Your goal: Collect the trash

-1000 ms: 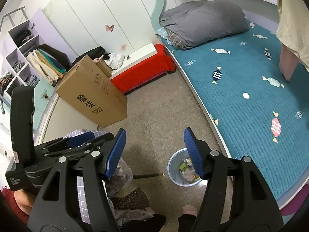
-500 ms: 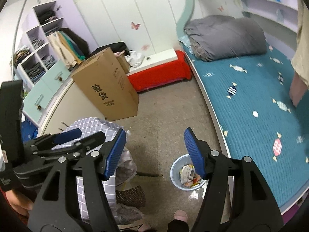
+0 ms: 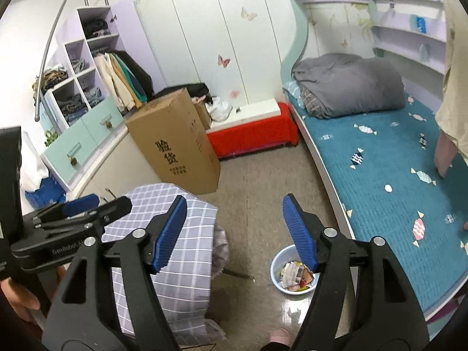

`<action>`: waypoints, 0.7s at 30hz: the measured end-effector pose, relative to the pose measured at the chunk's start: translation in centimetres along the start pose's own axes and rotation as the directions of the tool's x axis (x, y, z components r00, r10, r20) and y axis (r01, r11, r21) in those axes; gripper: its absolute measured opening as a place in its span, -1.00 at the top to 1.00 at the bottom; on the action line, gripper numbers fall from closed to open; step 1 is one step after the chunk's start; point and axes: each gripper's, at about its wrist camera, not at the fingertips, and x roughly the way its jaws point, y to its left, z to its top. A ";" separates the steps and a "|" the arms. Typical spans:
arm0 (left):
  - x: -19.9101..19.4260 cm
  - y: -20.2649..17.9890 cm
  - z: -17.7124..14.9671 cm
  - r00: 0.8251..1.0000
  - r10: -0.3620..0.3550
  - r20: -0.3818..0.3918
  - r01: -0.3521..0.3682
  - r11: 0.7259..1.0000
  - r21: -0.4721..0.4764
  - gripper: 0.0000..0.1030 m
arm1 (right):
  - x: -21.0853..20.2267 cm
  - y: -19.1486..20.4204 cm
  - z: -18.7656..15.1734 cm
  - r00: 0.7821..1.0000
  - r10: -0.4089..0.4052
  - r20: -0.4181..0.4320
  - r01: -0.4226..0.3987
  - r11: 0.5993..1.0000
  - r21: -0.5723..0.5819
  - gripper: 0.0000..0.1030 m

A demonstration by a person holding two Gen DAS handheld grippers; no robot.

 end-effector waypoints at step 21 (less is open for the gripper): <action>-15.5 7.3 -7.0 0.973 -0.069 0.219 0.057 0.997 0.060 -0.71 | -12.9 12.4 -7.0 0.975 -0.087 0.206 0.095 0.995 -0.026 -0.57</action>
